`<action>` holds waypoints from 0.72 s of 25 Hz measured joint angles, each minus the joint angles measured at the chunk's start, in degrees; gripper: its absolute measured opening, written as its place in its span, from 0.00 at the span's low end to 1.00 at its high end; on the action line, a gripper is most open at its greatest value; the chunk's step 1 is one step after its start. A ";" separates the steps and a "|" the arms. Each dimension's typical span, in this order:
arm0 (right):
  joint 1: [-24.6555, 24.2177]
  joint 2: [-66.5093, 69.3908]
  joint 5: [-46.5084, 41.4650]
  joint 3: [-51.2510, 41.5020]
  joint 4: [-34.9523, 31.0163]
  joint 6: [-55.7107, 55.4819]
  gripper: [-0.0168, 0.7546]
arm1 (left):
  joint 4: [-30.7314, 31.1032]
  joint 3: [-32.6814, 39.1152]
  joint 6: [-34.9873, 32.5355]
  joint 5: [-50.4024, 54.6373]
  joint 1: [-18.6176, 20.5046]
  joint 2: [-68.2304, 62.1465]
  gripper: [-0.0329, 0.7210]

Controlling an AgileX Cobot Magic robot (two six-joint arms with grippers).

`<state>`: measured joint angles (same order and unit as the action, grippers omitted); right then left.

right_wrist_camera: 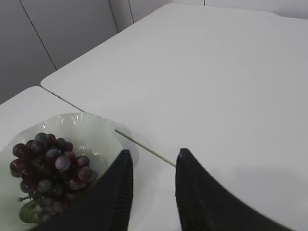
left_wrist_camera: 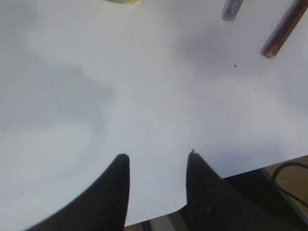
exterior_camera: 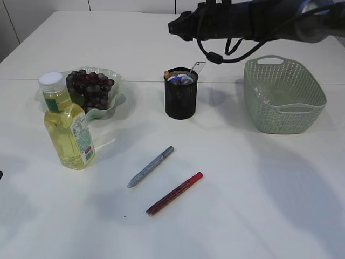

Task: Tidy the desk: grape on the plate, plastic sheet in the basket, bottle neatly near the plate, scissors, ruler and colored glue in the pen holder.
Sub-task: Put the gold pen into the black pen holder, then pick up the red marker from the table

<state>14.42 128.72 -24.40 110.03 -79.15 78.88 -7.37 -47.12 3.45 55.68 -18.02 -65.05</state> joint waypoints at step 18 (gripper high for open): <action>9.41 -14.37 -33.94 -0.27 63.89 -69.19 0.36 | 0.00 0.00 0.00 -1.22 0.00 0.00 0.43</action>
<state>23.82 114.35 -58.35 109.76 -15.27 9.69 -7.37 -47.12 3.45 54.46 -18.02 -65.05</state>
